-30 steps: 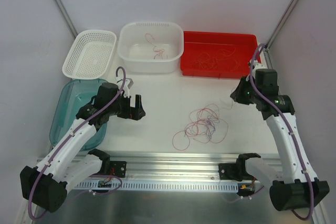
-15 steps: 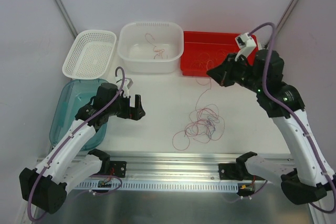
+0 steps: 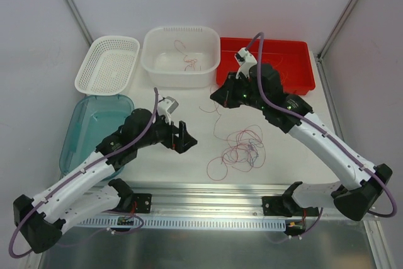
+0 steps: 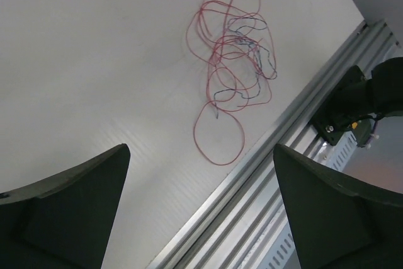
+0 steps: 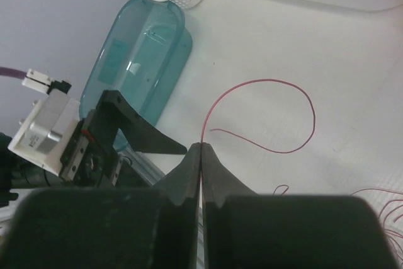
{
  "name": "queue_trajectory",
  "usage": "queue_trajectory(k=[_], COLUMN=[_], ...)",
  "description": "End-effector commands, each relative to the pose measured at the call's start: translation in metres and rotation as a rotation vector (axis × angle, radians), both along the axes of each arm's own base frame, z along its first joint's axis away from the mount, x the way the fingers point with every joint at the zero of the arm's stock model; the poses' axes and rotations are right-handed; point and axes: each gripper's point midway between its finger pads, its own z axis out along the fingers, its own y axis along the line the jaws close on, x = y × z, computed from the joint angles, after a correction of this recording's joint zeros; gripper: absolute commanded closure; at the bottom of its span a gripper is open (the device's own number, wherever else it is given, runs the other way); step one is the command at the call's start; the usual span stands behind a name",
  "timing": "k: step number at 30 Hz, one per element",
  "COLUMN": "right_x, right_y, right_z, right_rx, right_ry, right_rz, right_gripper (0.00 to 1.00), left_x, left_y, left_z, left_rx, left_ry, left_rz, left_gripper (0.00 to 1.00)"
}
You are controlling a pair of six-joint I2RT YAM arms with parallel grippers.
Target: Untangle the cables
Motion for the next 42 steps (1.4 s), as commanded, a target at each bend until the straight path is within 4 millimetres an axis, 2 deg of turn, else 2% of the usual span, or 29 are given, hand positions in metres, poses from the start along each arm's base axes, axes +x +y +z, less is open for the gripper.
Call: queue_trajectory(k=[1,2,3,4,5,7,8,11,13,14,16,19,20,22,23,25,26,27,30,31,32,35,36,38,39,40,41,42], right_x=[0.006,0.004,0.003,0.002,0.000,-0.004,-0.004,-0.009,-0.012,-0.012,-0.014,-0.018,-0.019,-0.021,-0.023,-0.021,-0.020,-0.021,-0.022,-0.022,-0.020,-0.023,-0.025,-0.030,-0.032,-0.034,-0.038,-0.041], right_y=[0.006,0.007,0.008,0.008,0.008,0.007,0.006,0.004,0.000,-0.001,-0.005,-0.010,-0.013,-0.017,-0.020,-0.027,-0.033,-0.039,-0.062,-0.069,-0.082,-0.112,-0.119,-0.137,-0.142,-0.148,-0.158,-0.164], right_z=[0.026,0.022,0.026,0.027,0.026,0.027,0.026,0.024,0.023,0.023,0.020,0.024,0.024,0.024,0.023,0.021,0.015,0.015,0.003,-0.001,-0.009,-0.023,-0.027,-0.030,-0.032,-0.034,-0.033,-0.034], right_rx=[0.111,0.112,0.132,0.137,0.139,0.150,0.152,0.160,0.163,0.164,0.161,0.172,0.170,0.162,0.152,0.126,0.101,0.086,0.016,-0.016,-0.063,-0.162,-0.187,-0.235,-0.250,-0.263,-0.279,-0.287], right_ry=[-0.049,-0.043,-0.048,-0.049,-0.047,-0.048,-0.046,-0.044,-0.048,-0.049,-0.047,-0.060,-0.064,-0.071,-0.071,-0.088,-0.085,-0.102,-0.120,-0.133,-0.133,-0.149,-0.152,-0.165,-0.167,-0.170,-0.181,-0.184], right_rz=[-0.056,-0.055,-0.058,-0.057,-0.057,-0.057,-0.061,-0.060,-0.066,-0.073,-0.079,-0.084,-0.088,-0.089,-0.092,-0.116,-0.138,-0.146,-0.213,-0.227,-0.278,-0.348,-0.359,-0.393,-0.401,-0.412,-0.433,-0.443], right_gripper=[0.99,0.99,0.99,0.99,0.99,0.99,0.99,0.99,0.99,0.99,0.99,0.99,0.99,0.99,0.99,0.99,0.99,0.99,0.99,0.99,0.97,0.88,0.81,0.72,0.58,0.52,0.45,0.35], left_x=[0.012,0.011,0.015,0.021,0.024,0.029,0.032,0.034,0.034,0.041,0.045,0.057,0.059,0.061,0.062,0.058,0.057,0.056,0.056,0.056,0.060,0.061,0.061,0.060,0.060,0.062,0.063,0.063], left_y=[-0.023,-0.031,-0.034,-0.042,-0.046,-0.057,-0.063,-0.087,-0.099,-0.102,-0.109,-0.115,-0.119,-0.127,-0.133,-0.140,-0.144,-0.144,-0.132,-0.115,-0.116,-0.094,-0.087,-0.072,-0.067,-0.059,-0.055,-0.046], left_z=[0.014,0.005,0.004,0.015,0.002,0.004,-0.002,-0.004,-0.007,-0.011,-0.016,-0.026,-0.030,-0.034,-0.029,-0.030,-0.025,-0.025,-0.016,-0.025,-0.004,0.022,0.028,0.054,0.065,0.077,0.099,0.102], left_rx=[-0.117,-0.125,-0.138,-0.192,-0.176,-0.200,-0.190,-0.189,-0.173,-0.151,-0.141,-0.134,-0.129,-0.136,-0.147,-0.142,-0.148,-0.138,-0.088,0.001,-0.002,0.064,0.090,0.100,0.110,0.110,0.096,0.140], left_ry=[-0.085,-0.078,-0.092,-0.128,-0.119,-0.152,-0.141,-0.149,-0.158,-0.164,-0.164,-0.152,-0.147,-0.140,-0.142,-0.137,-0.141,-0.140,-0.139,-0.116,-0.132,-0.164,-0.180,-0.205,-0.224,-0.238,-0.262,-0.270], left_rz=[0.042,0.033,0.052,0.062,0.073,0.093,0.092,0.066,0.067,0.103,0.124,0.189,0.194,0.188,0.178,0.141,0.130,0.123,0.149,0.190,0.202,0.246,0.246,0.259,0.253,0.264,0.267,0.264], left_gripper=[0.01,0.01,0.01,0.01,0.01,0.01,0.01,0.02,0.07,0.08,0.14,0.22,0.30,0.40,0.54,0.76,0.97,1.00,1.00,1.00,1.00,1.00,1.00,1.00,1.00,1.00,1.00,1.00])
